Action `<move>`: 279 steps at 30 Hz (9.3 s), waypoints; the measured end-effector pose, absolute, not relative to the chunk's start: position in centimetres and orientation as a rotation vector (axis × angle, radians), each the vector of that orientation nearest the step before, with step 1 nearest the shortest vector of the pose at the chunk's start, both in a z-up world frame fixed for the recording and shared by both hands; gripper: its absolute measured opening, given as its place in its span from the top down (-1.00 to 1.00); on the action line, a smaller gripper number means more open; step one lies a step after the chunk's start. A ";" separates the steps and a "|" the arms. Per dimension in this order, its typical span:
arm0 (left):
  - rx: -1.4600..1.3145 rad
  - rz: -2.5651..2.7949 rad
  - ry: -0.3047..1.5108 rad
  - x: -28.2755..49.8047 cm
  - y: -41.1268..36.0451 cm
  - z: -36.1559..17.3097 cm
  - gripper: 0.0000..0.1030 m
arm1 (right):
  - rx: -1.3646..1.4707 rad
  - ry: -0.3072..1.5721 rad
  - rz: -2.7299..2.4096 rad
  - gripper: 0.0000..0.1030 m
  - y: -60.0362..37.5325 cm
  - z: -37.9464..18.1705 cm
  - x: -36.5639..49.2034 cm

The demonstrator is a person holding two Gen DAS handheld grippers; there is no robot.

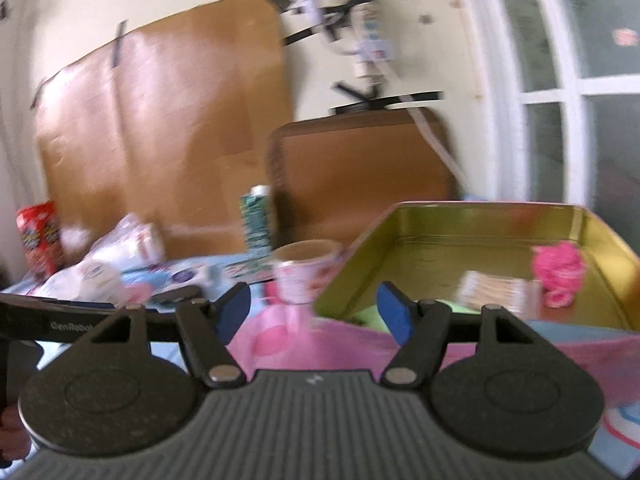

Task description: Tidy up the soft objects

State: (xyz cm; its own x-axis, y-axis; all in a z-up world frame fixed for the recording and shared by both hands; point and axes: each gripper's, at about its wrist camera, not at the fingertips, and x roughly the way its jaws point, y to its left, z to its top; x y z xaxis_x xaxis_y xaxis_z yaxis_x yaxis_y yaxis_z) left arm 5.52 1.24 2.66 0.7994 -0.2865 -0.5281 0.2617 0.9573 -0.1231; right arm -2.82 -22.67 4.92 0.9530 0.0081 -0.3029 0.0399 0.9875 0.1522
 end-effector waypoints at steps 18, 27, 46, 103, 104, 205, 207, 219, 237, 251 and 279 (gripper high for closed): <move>-0.307 -0.235 0.426 4.7 10.7 1.0 -0.54 | 0.128 0.602 0.260 -0.37 -10.3 1.5 18.0; -0.327 -0.238 0.405 4.7 11.3 0.9 -0.63 | 0.227 0.697 0.339 0.08 -10.8 0.0 20.7; -0.366 -0.194 0.456 5.3 11.5 0.5 -0.60 | -0.255 0.588 0.564 -0.65 -6.6 0.0 11.3; -0.039 -0.669 0.602 5.9 -16.4 6.7 -0.01 | -0.032 0.246 -0.177 -0.26 -29.5 1.9 -2.6; -0.029 -0.656 0.596 5.6 -16.0 6.8 -0.01 | -0.002 0.239 -0.181 -0.26 -29.4 2.0 -3.2; -0.157 -0.585 0.707 1.8 -0.7 0.9 0.17 | -0.067 0.534 0.398 -0.07 -12.8 -1.2 -2.7; -0.155 -0.603 0.672 1.6 -1.7 2.1 0.17 | -0.044 0.520 0.380 -0.05 -13.4 -1.0 -2.9; -0.010 -0.844 0.509 3.8 -16.6 7.8 0.15 | -0.020 0.245 0.057 -0.05 -22.5 3.3 -5.0; 0.033 -0.895 0.510 2.8 -22.7 6.9 -0.22 | 0.097 0.235 -0.385 -0.23 -34.2 1.1 -6.6; -0.082 -0.395 0.502 -1.3 2.4 3.5 -0.24 | 0.071 0.258 0.017 -0.22 -23.4 2.3 -5.2; -0.345 -0.265 0.576 -2.0 13.8 0.6 -0.24 | -0.146 0.641 0.629 -0.81 -4.5 -0.1 5.3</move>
